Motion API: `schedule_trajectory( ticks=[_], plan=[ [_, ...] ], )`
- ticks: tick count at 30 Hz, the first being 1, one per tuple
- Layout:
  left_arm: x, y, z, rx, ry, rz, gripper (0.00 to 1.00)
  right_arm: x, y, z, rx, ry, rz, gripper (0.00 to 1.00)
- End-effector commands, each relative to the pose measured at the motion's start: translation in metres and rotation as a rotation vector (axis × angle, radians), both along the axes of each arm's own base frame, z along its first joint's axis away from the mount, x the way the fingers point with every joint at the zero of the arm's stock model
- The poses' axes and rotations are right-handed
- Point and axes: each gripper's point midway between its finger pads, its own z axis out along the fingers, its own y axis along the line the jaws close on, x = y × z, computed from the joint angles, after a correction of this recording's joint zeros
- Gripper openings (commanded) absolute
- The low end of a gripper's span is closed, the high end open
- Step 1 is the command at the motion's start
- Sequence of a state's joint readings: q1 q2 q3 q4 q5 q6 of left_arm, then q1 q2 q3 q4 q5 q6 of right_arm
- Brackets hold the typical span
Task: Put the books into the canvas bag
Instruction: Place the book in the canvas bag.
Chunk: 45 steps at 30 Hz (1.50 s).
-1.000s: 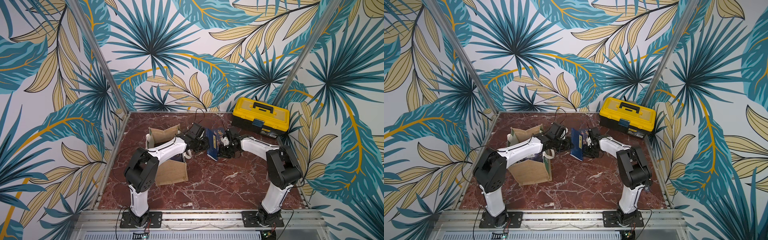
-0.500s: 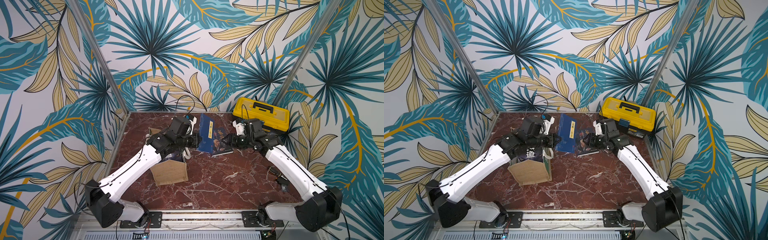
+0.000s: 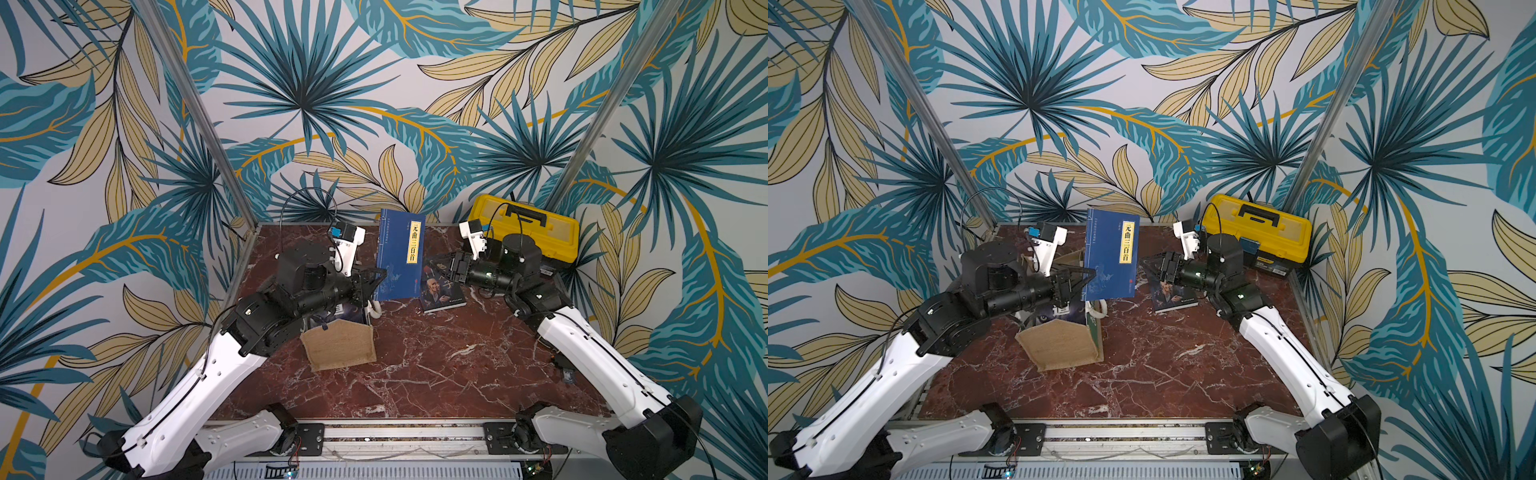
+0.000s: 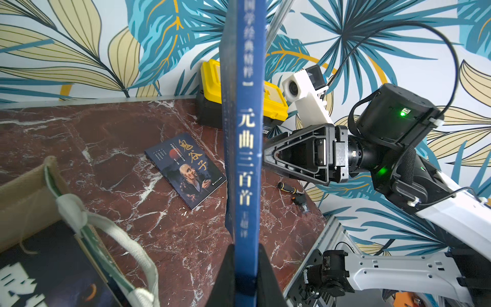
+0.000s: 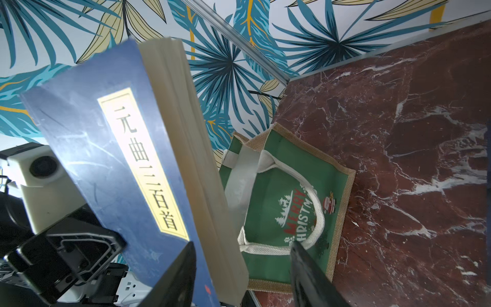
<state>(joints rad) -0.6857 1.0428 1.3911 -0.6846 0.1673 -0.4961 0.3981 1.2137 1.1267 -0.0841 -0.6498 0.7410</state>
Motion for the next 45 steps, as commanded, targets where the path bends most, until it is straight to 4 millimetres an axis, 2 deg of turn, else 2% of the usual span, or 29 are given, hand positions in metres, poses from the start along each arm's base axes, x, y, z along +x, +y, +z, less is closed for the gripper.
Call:
schedule_trajectory(
  ticks=[1, 5, 11, 14, 17, 23, 25, 27, 31, 35, 40, 43, 45],
  plan=[
    [0.002, 0.033, 0.003, 0.019, -0.032, 0.151, 0.0, 0.001, 0.011, -0.009, -0.102, 0.01, -0.002, 0.57],
    [-0.004, 0.078, 0.008, 0.04, -0.068, 0.33, 0.0, 0.009, 0.026, -0.04, -0.274, 0.101, -0.025, 0.6],
    [-0.025, 0.135, 0.012, 0.036, -0.115, 0.518, 0.0, 0.012, 0.076, -0.071, -0.396, 0.163, 0.056, 0.61],
    [-0.035, 0.151, 0.008, 0.05, -0.113, 0.555, 0.0, 0.015, 0.097, -0.079, -0.472, 0.148, 0.09, 0.61],
    [-0.041, 0.157, 0.001, 0.065, -0.095, 0.558, 0.0, 0.021, 0.112, -0.09, -0.546, 0.151, 0.122, 0.61],
    [-0.043, 0.148, -0.015, 0.077, -0.047, 0.515, 0.0, 0.022, 0.134, -0.117, -0.687, 0.181, 0.168, 0.59],
    [-0.04, 0.144, -0.017, 0.083, -0.034, 0.506, 0.0, 0.02, 0.138, -0.119, -0.702, 0.174, 0.175, 0.57],
    [-0.035, 0.138, -0.02, 0.098, -0.018, 0.498, 0.0, 0.019, 0.14, -0.117, -0.711, 0.156, 0.178, 0.51],
    [-0.021, 0.12, -0.024, 0.135, 0.021, 0.468, 0.0, 0.02, 0.13, -0.114, -0.76, 0.135, 0.149, 0.31],
    [-0.002, 0.099, -0.037, 0.193, 0.078, 0.436, 0.0, 0.02, 0.119, -0.114, -0.793, 0.134, 0.111, 0.21],
    [0.018, 0.075, -0.066, 0.21, 0.215, 0.371, 0.0, 0.015, 0.114, -0.114, -0.788, 0.14, 0.106, 0.08],
    [0.023, 0.069, -0.085, 0.193, 0.307, 0.337, 0.0, 0.015, 0.11, -0.11, -0.787, 0.126, 0.092, 0.01],
    [0.026, 0.075, -0.096, 0.191, 0.345, 0.355, 0.0, 0.016, 0.107, -0.106, -0.786, 0.115, 0.08, 0.0]
  ],
)
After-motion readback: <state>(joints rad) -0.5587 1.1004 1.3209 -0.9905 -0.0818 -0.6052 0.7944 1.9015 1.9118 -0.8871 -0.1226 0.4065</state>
